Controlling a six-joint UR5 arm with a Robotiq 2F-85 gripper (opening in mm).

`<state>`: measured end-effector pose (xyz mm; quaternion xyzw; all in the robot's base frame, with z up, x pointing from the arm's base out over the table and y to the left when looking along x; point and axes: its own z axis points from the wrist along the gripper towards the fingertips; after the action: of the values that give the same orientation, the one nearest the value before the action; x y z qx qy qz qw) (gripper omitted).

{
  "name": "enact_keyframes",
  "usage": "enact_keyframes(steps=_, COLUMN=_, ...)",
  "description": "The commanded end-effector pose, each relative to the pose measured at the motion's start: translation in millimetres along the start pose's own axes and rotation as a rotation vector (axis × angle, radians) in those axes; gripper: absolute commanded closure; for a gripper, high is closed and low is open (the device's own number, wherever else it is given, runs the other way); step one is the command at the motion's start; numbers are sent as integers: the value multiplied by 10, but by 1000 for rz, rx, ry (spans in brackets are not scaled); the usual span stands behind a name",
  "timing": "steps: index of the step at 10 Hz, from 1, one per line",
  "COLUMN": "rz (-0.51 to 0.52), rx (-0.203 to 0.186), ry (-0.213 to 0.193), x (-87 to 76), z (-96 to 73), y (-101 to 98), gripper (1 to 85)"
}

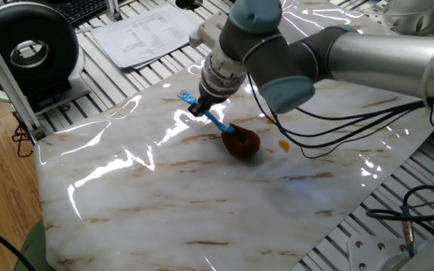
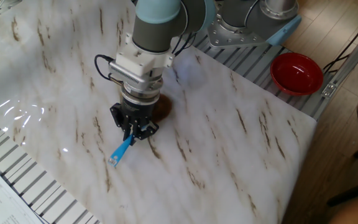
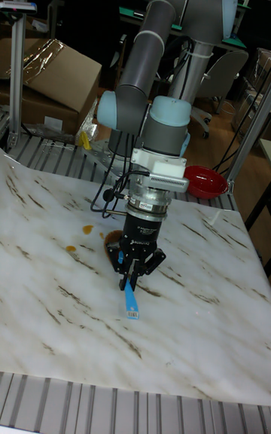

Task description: Scrub the table with a brush

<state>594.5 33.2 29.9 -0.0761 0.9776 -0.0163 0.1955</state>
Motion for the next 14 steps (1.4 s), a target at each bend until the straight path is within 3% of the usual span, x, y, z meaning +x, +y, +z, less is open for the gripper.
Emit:
enact_keyframes(steps=1, rz=-15, rx=11, ry=-10, x=41, z=3, y=-105, gripper=847)
enact_keyframes(steps=5, rz=-34, rx=28, ry=-7, x=110, z=-46, y=-199, gripper=847)
enact_keyframes(steps=8, rz=12, rx=-26, ry=-13, x=145, z=-113, y=-33, gripper=847)
enact_keyframes(steps=14, rz=92, rx=-85, ry=-51, x=221, z=-250, y=156, gripper=847)
